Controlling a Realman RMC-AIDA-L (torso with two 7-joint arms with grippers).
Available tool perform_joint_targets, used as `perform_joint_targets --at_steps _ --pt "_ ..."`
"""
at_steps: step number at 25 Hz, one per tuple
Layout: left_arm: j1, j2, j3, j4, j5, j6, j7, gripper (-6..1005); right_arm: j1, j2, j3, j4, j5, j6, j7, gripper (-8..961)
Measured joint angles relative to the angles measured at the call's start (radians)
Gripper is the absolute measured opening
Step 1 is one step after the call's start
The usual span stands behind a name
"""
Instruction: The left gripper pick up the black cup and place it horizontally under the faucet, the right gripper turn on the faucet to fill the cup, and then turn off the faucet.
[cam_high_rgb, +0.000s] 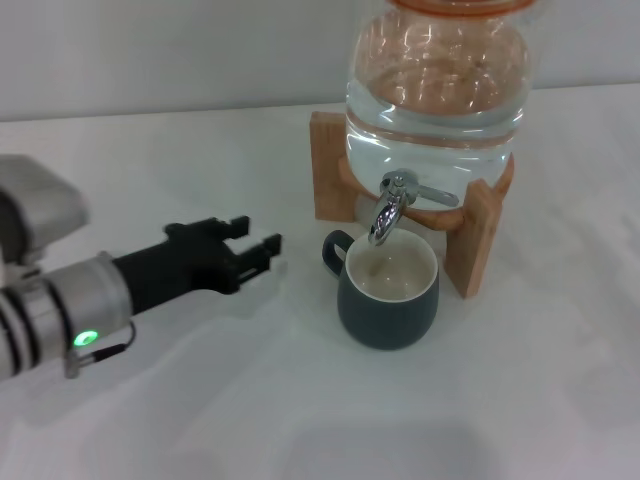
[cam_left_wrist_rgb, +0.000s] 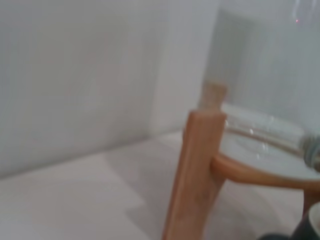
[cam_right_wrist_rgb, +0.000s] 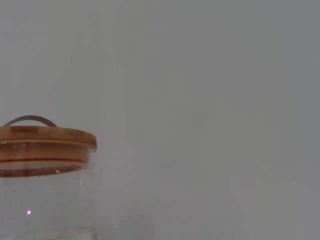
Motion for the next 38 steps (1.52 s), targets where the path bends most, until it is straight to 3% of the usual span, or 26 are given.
perform_joint_targets --at_steps 9,15,24,28,38 --pt "0.113 -0.001 -0.296 -0.065 -0.126 -0.233 0.195 515 -0.077 -0.001 -0.012 -0.31 -0.207 0.07 0.274 840" --pt "0.107 0.002 -0.551 -0.26 -0.251 -0.406 0.365 514 -0.03 -0.002 -0.033 -0.445 -0.356 0.147 0.443 840" --pt "0.125 0.002 -0.798 -0.349 -0.256 -0.495 0.437 514 0.046 0.003 -0.183 -0.516 -0.43 0.152 0.548 840" --pt "0.133 0.002 -0.854 -0.366 -0.256 -0.525 0.44 515 0.066 0.01 -0.218 -0.522 -0.449 0.152 0.554 840" --pt "0.132 0.002 -0.861 -0.415 -0.281 -0.528 0.466 515 0.107 0.017 -0.329 -0.517 -0.434 0.13 0.563 839"
